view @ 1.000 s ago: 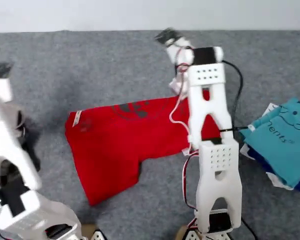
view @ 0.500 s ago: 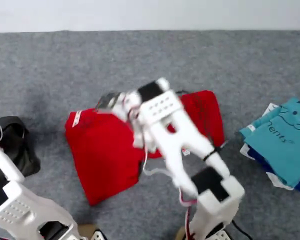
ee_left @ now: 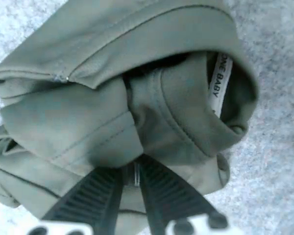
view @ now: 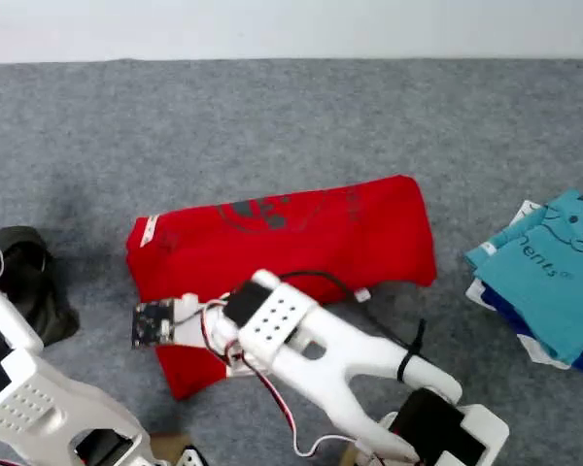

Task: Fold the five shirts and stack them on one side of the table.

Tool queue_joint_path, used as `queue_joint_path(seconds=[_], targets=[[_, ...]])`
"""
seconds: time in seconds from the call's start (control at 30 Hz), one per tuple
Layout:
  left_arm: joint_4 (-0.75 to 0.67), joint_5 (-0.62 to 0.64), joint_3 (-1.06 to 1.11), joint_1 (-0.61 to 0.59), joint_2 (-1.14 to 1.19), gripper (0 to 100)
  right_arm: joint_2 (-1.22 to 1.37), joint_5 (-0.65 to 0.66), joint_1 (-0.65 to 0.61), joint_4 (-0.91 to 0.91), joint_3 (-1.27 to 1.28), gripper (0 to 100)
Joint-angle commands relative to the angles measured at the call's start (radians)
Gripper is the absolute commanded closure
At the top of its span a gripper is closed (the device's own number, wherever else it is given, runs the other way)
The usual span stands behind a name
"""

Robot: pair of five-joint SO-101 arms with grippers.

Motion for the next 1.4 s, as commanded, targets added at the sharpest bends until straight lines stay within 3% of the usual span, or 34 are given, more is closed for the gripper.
queue_joint_path(seconds=[0.0,0.53,0.73,1.13,1.37], targets=[[-0.009,-0.011,-0.038,-0.032,-0.006,99,-0.033,0.018,-0.015,-0.053,-0.002,86.7],[-0.006,-0.012,-0.038,-0.072,-0.012,99,-0.016,0.026,-0.114,-0.005,-0.015,80.5],[-0.006,-0.012,-0.038,-0.072,-0.012,99,0.097,0.115,-0.113,-0.008,-0.028,80.8],[-0.008,-0.012,-0.038,-0.072,-0.012,99,0.292,0.115,-0.111,0.001,-0.173,80.9],[-0.011,-0.012,-0.038,-0.074,-0.011,99,0.364,0.115,-0.084,-0.007,-0.222,89.3]])
